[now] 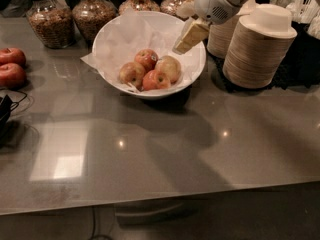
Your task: Pick apple from white bowl
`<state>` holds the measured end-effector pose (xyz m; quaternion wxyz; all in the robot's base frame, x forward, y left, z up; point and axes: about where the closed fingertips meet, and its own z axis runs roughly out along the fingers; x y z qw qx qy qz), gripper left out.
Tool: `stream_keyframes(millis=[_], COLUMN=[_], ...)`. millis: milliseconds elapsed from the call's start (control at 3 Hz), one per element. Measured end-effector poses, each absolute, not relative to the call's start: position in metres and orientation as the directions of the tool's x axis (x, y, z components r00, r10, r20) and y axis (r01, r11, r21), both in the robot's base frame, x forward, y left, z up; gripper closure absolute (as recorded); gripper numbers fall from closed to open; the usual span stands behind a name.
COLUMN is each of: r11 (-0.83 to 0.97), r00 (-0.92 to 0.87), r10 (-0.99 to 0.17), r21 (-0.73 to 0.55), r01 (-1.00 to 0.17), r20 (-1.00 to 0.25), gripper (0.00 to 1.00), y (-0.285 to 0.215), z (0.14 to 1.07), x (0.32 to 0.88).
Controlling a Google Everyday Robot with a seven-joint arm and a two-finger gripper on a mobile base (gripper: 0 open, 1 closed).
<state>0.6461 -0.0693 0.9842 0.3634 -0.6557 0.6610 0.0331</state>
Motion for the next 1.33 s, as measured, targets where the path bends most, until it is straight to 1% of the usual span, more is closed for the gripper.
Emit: stream_keyframes(millis=[333, 667, 1333], r11=[0.141, 0.148, 0.159], r00=[0.124, 0.114, 0.077], r10=[-0.839, -0.833, -0.820], r21=[-0.433, -0.418, -0.355], r01=[-0.890, -0.896, -0.921], r20=[-0.529, -0.541, -0.567], gripper=[0.35, 0.34, 0.34], y=[-0.069, -0.069, -0.065], z=[0.982, 0.969, 0.935], x=[0.649, 0.652, 0.661])
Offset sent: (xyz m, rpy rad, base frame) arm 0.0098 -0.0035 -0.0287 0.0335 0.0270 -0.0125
